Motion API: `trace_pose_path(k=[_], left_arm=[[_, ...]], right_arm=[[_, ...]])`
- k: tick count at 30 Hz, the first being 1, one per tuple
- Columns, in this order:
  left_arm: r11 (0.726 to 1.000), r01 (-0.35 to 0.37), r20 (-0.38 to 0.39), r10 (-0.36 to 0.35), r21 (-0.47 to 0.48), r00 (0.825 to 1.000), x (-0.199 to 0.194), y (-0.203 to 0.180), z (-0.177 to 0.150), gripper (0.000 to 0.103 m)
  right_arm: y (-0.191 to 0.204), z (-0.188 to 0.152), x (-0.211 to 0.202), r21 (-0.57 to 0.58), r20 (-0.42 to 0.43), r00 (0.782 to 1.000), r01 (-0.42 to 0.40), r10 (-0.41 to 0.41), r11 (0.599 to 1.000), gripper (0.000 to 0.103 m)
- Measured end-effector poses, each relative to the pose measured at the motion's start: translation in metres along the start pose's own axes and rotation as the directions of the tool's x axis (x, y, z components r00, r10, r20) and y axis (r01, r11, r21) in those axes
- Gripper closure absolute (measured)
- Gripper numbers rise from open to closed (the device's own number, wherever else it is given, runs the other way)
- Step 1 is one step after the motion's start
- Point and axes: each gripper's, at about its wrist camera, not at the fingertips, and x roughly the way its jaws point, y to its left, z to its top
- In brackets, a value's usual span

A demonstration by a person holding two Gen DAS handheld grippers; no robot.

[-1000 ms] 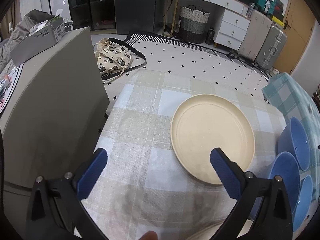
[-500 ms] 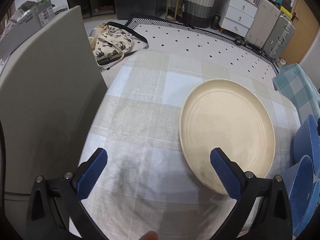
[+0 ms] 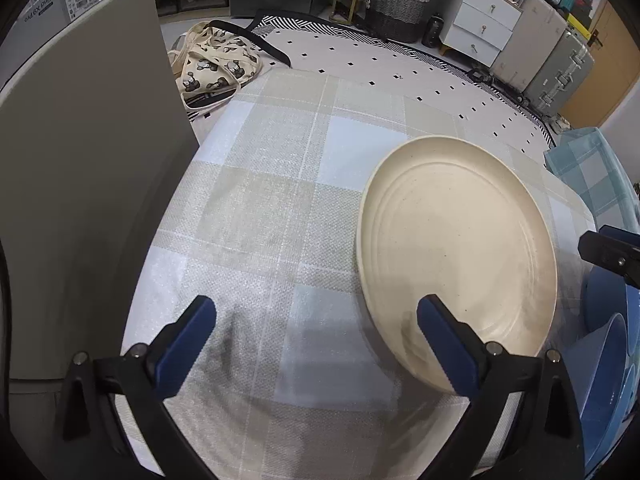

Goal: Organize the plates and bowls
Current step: 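Close the left gripper on the plate rim while the right gripper clamps it too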

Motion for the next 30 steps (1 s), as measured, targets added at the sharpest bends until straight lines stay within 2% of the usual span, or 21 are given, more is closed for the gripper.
trace_pose_path(k=[2,6,8,13,17,21,30], left_arm=[[1.000,0.013,-0.008,-0.012,0.006,1.000,0.002,-0.002,-0.002,0.009],[1.000,0.018,-0.015,-0.018,0.015,1.000,0.007,-0.005,-0.007,0.014],[1.000,0.021,-0.034,-0.020,0.020,0.999,0.010,-0.007,-0.008,0.026],[0.999,0.026,-0.034,-0.025,0.033,0.999,0.011,-0.010,-0.011,0.035],[0.999,0.023,-0.027,-0.022,0.037,0.999,0.010,-0.011,-0.011,0.040],[0.999,0.031,-0.022,-0.030,0.039,0.999,0.010,-0.011,-0.010,0.044],[0.996,0.076,-0.020,-0.075,0.045,0.997,0.007,-0.016,-0.013,0.067]], right_arm=[[0.001,0.002,0.006,0.000,-0.016,1.000,0.000,0.000,1.000,0.019],[0.002,0.002,0.016,-0.012,-0.038,0.999,-0.001,0.001,1.000,0.022],[0.001,0.001,0.021,-0.009,-0.050,0.999,-0.005,0.005,1.000,0.026],[0.001,-0.001,0.039,-0.011,-0.085,0.996,-0.011,0.010,1.000,0.034],[-0.001,-0.003,0.049,-0.012,-0.111,0.994,-0.008,0.006,1.000,0.047],[-0.002,-0.005,0.053,-0.015,-0.110,0.994,0.000,-0.001,1.000,0.055],[0.000,-0.010,0.052,-0.039,-0.111,0.994,0.008,-0.012,0.999,0.071]])
